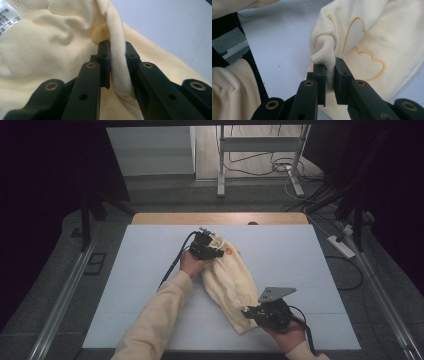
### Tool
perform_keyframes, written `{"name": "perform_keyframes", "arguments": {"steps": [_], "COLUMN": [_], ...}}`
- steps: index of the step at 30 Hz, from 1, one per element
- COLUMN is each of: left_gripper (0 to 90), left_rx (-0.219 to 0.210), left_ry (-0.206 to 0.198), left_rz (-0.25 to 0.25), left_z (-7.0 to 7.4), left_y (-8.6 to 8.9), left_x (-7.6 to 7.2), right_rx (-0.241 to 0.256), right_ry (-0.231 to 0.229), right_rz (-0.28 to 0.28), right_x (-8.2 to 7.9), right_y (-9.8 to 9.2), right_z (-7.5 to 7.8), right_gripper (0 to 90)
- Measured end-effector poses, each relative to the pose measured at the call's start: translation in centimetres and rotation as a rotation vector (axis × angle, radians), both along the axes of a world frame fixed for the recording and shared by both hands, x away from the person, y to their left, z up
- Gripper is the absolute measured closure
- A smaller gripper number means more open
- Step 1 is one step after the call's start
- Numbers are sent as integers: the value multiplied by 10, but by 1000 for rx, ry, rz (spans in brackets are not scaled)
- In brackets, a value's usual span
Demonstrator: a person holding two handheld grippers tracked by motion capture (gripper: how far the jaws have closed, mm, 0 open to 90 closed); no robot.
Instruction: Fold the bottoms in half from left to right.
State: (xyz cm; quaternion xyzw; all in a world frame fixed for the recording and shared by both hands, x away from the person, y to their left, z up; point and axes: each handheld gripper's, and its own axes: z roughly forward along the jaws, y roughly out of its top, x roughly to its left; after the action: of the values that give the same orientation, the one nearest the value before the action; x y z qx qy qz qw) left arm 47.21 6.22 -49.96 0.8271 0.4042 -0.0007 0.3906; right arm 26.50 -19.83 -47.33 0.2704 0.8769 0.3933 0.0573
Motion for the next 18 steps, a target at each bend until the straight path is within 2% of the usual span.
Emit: {"name": "perform_keyframes", "arguments": {"steps": [9, 18], "left_gripper": [783, 779], "left_rx": [10, 11], "left_ry": [8, 6], "left_rz": [-3, -1], "left_z": [-4, -6], "left_y": [-4, -8], "left_x": [2, 2], "right_rx": [-25, -51], "right_ry": [44, 67], "right_rz": [-38, -58], "right_x": [6, 10], "right_y": [-11, -20], "right_z": [-5, -10], "right_gripper": [814, 815]}}
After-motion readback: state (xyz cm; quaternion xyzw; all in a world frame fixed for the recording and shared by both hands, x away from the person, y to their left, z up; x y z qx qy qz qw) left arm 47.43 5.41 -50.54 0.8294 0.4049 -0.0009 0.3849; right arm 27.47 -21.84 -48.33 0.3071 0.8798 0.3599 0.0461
